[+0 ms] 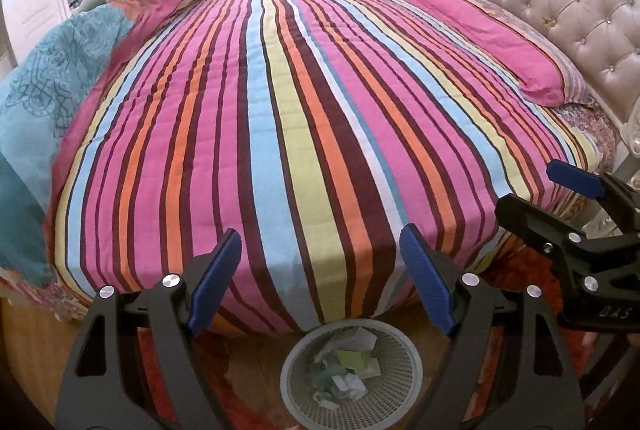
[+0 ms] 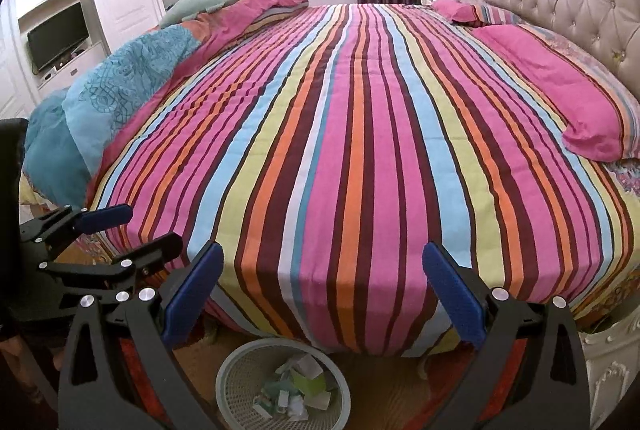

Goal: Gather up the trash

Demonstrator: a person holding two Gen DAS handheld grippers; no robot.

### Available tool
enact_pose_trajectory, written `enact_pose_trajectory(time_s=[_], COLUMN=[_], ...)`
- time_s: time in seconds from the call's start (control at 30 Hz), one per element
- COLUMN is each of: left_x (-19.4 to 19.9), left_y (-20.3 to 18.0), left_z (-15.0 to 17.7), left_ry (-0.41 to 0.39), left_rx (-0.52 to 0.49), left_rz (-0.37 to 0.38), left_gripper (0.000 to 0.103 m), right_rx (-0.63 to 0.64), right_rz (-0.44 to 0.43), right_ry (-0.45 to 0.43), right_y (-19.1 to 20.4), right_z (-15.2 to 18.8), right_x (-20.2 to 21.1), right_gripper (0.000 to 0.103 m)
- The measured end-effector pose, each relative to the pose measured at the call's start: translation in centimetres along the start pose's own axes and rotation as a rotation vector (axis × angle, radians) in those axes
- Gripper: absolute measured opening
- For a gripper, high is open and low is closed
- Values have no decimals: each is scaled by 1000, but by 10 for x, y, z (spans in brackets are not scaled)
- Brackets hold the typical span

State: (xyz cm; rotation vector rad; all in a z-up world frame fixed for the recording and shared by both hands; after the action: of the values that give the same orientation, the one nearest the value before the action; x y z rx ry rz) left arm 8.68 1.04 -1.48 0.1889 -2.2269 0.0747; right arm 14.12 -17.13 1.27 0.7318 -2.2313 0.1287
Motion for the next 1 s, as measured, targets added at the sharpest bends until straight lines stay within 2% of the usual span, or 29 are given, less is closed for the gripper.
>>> enact_pose_trajectory(time_s=[0.3, 1.0], left_x=[5, 2], left_y=[-3, -3], left_z=[-8, -12], left_ry=[-14, -10], left_rx=[-8, -36], left_rz=[-7, -20], left_gripper=[79, 79], right_rx=[8, 0], right_rz=[4, 13], right_ry=[-31, -29], right_y=[-1, -4], right_z=[-9, -15], right_x=[7, 8], right_gripper=[95, 95])
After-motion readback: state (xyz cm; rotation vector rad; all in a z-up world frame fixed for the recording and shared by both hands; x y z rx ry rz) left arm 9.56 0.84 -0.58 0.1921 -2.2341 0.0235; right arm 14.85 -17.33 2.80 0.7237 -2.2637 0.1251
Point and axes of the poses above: each gripper's, at about its wrist camera, not at the fingertips, and x roughly against the way its jaws point, y to its left, z to its underside, the point moved 2 cm from there along -x, roughly the way its jaws point, and after that the axes turned 3 degrees about -z, right-handed, at the moved point
